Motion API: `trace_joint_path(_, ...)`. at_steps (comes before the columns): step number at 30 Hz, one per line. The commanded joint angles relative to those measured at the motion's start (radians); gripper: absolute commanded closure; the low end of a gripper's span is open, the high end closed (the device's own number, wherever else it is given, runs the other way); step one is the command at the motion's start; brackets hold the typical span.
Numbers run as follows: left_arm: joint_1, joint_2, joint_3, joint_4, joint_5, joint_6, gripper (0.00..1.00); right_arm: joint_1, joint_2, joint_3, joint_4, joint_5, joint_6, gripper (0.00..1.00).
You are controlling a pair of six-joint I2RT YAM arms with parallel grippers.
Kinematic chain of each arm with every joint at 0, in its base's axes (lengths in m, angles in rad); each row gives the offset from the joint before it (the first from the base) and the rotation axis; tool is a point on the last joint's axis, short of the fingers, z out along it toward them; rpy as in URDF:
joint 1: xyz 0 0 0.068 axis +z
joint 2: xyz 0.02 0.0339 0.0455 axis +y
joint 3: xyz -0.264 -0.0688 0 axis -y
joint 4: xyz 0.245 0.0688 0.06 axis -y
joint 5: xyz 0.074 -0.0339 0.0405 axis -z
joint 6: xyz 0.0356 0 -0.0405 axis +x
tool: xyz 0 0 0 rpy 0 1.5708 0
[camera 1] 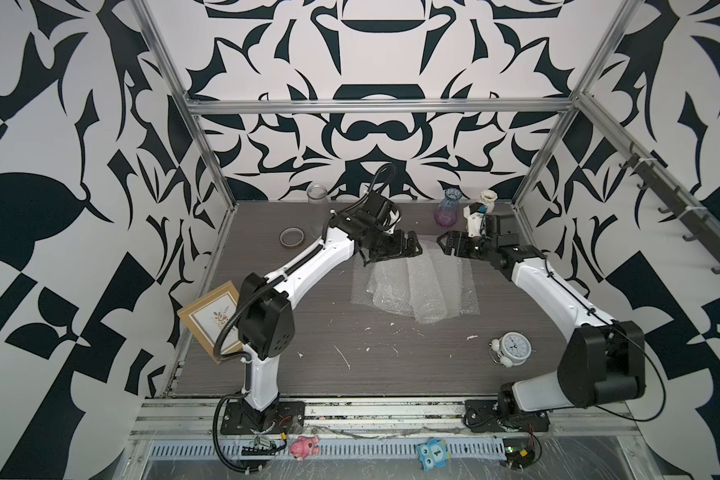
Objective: Unwrap the vase from the bubble wrap
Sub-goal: Place the bubble wrap at the center of the board, then adjust the bubble wrap on the bubble wrap.
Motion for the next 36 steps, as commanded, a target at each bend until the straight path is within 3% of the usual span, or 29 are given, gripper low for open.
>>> trace_joint_path(1,0.035,-0.114,-0.078,-0.159,-0.153,0.168,0.01,0.113,0.051,0.093,-0.099,0.176,-0.042,0.08)
trace_joint_path(9,0.071,-0.308,-0.313,-0.056,-0.253,0.244,0.01,0.302,0.282,0.334,-0.308,0.537,-0.053,0.06)
trace_joint_path(19,0.089,-0.389,-0.387,-0.009,-0.262,0.243,0.01,0.398,0.587,0.651,-0.578,0.800,-0.076,0.05)
trace_joint_path(26,0.093,-0.409,-0.403,0.003,-0.279,0.241,0.01,0.408,0.688,0.721,-0.662,0.861,-0.058,0.05)
trace_joint_path(36,0.095,-0.405,-0.408,0.012,-0.253,0.236,0.01,0.401,0.714,0.661,-0.620,0.794,-0.040,0.09)
